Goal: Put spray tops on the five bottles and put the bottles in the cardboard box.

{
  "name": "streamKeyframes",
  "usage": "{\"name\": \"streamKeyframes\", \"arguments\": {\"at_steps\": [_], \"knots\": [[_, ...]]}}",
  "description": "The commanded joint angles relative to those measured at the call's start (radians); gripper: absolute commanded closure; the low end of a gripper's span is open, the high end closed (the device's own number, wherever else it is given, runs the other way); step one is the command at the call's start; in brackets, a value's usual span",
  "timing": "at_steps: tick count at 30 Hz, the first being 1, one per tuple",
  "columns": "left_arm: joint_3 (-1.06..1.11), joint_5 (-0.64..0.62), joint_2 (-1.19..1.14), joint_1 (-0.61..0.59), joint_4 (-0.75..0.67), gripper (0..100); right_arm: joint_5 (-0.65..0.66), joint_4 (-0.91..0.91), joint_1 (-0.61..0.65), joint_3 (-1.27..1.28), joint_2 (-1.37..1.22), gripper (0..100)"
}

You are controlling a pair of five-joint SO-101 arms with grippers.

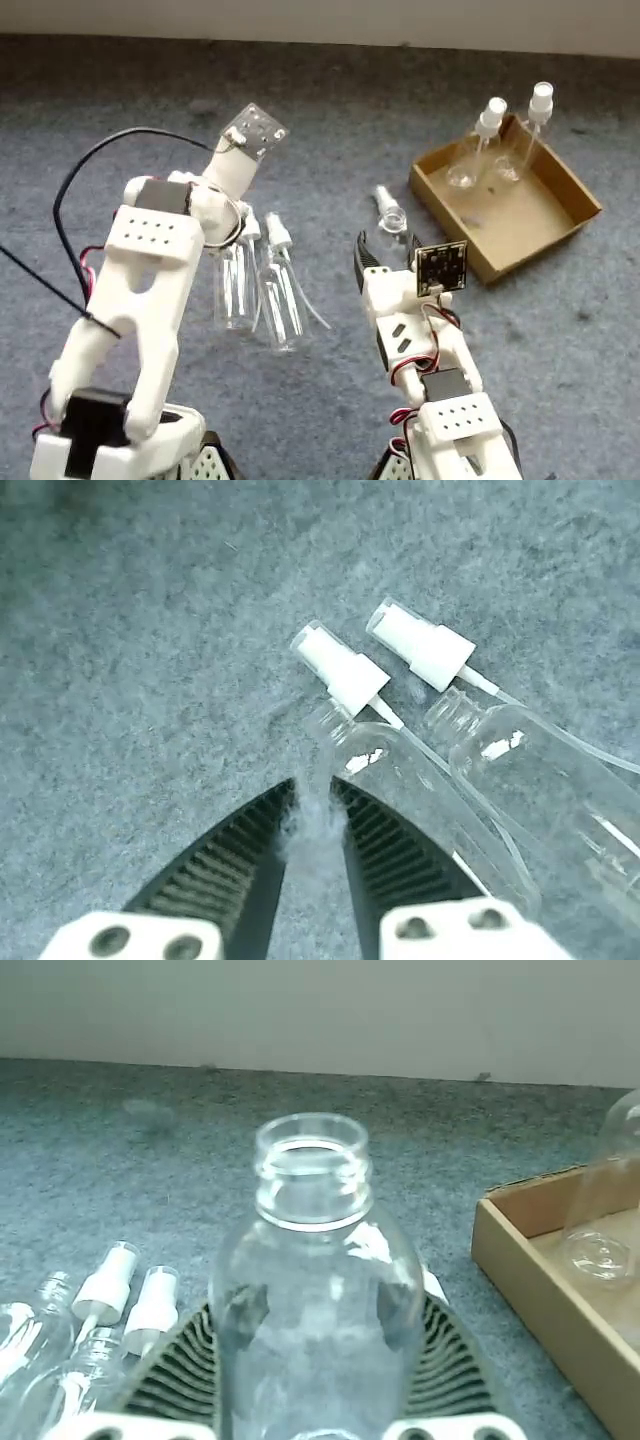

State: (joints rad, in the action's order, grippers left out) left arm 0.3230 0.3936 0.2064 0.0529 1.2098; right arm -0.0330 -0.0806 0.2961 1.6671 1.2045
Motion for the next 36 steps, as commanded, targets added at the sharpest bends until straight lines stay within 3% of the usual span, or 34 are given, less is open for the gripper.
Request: {"name": "streamKeyframes", "arguments": {"at_steps": [1, 9, 15, 18, 24, 36], "knots": [[-0.255, -0.063, -0.157, -0.008, 0.094, 99, 0.012, -0.027, -0.008, 0.081, 0.018, 96.1], [-0.687, -0.388, -0.565, 0.004, 0.253, 97, 0.012, -0.027, -0.008, 0.082, 0.018, 96.1], [-1.0, -0.617, -0.842, -0.001, 0.427, 81, 0.012, -0.025, -0.008, 0.082, 0.018, 96.1], [-1.15, -0.684, -0.958, 0.001, 0.493, 78, 0.012, -0.025, -0.008, 0.082, 0.018, 96.1], [-1.316, -0.707, -1.125, -0.005, 0.54, 78, 0.012, -0.025, -0.008, 0.082, 0.018, 96.1], [-1.32, -0.707, -1.158, -0.05, 0.543, 78, 0.012, -0.025, -0.008, 0.082, 0.018, 96.1]]}}
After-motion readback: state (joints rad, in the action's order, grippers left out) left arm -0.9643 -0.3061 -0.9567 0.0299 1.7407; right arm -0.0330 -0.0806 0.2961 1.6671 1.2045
